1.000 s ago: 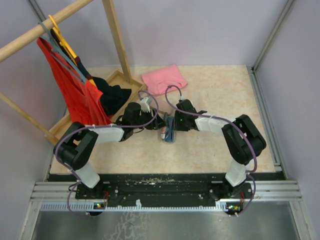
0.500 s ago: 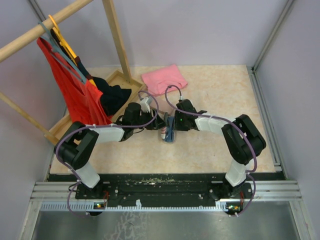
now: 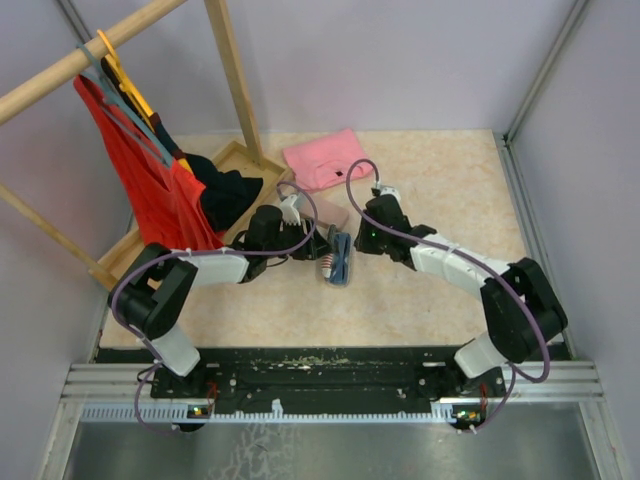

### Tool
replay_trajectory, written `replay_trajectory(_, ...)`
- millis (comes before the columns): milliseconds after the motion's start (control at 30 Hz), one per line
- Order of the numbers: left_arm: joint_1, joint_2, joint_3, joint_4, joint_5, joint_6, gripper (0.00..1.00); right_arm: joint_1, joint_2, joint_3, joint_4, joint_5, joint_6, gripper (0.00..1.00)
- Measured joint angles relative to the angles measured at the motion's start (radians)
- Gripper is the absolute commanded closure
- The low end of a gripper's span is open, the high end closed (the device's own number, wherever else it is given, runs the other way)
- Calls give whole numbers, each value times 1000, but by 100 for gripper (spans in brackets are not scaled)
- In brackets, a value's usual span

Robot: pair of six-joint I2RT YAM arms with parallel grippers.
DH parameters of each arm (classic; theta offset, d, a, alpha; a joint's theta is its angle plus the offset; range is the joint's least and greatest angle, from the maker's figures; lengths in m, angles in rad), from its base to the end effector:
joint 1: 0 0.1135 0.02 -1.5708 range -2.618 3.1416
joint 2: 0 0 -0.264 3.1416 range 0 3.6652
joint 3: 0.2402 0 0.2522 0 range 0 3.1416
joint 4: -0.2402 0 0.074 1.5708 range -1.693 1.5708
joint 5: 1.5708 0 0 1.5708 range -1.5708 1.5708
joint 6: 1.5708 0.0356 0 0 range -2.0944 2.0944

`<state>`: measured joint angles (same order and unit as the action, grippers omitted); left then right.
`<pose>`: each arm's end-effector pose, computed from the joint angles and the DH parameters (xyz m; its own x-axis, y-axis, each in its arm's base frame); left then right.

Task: Organize the sunglasses
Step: Close the sunglasses case at the center of the board.

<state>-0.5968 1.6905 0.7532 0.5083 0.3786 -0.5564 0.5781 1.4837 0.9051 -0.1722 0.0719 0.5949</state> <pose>0.2757 -0.2032 0.1692 -0.7148 -0.1076 -0.6910 0.4978 0.6157 -0.6108 0.2652 0.1700 0.2181 -0.7540 0.1755 -0.6330 -0.0947 0.9245 0.3692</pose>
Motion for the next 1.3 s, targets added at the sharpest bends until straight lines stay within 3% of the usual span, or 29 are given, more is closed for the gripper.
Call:
replay_trajectory(267, -1, 0, 1, -6, 0, 2, 44, -6, 112, -8, -24, 38, 11, 97)
replay_trajectory(600, -4, 0, 8, -26, -2, 8, 49, -12, 235, 21, 31, -25, 30, 99)
replay_trajectory(1067, -14, -6, 28, -52, -31, 17, 62, -30, 249, 24, 66, -89, 36, 100)
replay_trajectory(1300, -39, -10, 53, -76, -56, 32, 62, -33, 256, 24, 84, -102, 37, 100)
